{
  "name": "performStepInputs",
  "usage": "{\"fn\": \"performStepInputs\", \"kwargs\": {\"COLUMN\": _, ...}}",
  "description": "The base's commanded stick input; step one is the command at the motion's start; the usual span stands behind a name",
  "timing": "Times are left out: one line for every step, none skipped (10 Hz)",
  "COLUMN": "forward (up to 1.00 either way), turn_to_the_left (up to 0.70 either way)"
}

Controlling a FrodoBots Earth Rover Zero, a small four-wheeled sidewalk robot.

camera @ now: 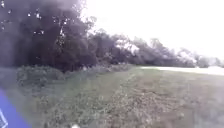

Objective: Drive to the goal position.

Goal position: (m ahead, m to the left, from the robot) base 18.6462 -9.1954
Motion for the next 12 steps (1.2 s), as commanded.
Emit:
{"fn": "performStepInputs", "kwargs": {"forward": 0.70, "turn_to_the_left": -0.35}}
{"fn": "performStepInputs", "kwargs": {"forward": 0.70, "turn_to_the_left": -0.35}}
{"fn": "performStepInputs", "kwargs": {"forward": 0.58, "turn_to_the_left": -0.41}}
{"fn": "performStepInputs", "kwargs": {"forward": 0.26, "turn_to_the_left": -0.57}}
{"fn": "performStepInputs", "kwargs": {"forward": 0.00, "turn_to_the_left": -0.70}}
{"fn": "performStepInputs", "kwargs": {"forward": 0.00, "turn_to_the_left": -0.70}}
{"fn": "performStepInputs", "kwargs": {"forward": 0.00, "turn_to_the_left": -0.70}}
{"fn": "performStepInputs", "kwargs": {"forward": 0.00, "turn_to_the_left": -0.70}}
{"fn": "performStepInputs", "kwargs": {"forward": 0.00, "turn_to_the_left": -0.70}}
{"fn": "performStepInputs", "kwargs": {"forward": 0.00, "turn_to_the_left": -0.70}}
{"fn": "performStepInputs", "kwargs": {"forward": 0.00, "turn_to_the_left": -0.70}}
{"fn": "performStepInputs", "kwargs": {"forward": 0.09, "turn_to_the_left": 0.00}}
